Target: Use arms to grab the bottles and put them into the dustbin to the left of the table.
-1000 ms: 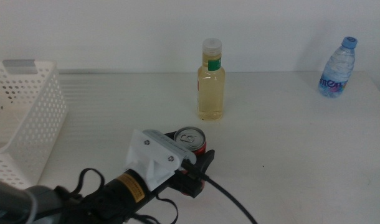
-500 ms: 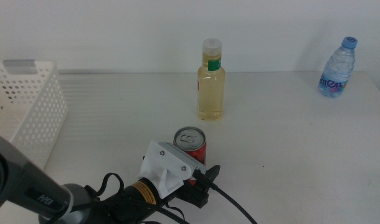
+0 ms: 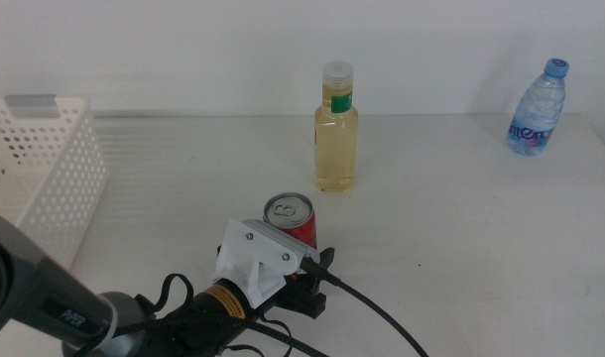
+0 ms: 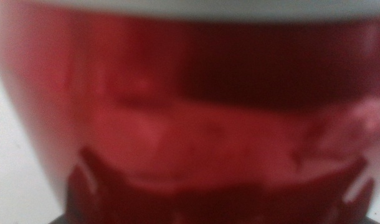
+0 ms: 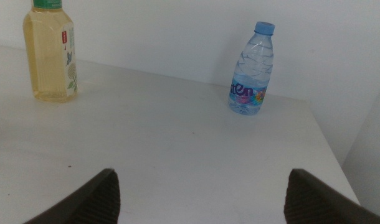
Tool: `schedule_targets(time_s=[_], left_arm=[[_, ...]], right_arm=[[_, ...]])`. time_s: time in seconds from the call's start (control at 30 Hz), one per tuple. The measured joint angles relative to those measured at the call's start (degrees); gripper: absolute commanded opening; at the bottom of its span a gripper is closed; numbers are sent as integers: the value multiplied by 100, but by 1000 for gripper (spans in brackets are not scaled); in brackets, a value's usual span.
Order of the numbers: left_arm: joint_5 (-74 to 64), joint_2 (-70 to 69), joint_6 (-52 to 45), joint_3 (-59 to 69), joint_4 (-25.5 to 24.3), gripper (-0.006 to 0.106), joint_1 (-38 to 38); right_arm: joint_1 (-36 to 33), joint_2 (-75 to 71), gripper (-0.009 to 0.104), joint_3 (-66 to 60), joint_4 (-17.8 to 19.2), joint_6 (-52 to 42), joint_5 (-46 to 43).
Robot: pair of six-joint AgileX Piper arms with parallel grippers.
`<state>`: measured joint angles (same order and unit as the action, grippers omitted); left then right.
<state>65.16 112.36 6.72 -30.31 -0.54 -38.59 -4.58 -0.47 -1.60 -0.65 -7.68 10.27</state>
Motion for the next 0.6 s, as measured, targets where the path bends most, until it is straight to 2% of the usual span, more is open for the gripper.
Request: schedule_targets(time_s=[0.03, 0.23, 0.6], left_arm=[[-26, -23, 0, 0, 10, -5, 0], [-493, -546, 5, 10, -33, -5, 0], [-2478, -2476, -462, 17, 54, -5, 0]], right_arm=[[0, 0, 79, 0, 0, 0, 0], [0, 0, 79, 0, 0, 0, 0], [0, 0, 79, 0, 0, 0, 0]])
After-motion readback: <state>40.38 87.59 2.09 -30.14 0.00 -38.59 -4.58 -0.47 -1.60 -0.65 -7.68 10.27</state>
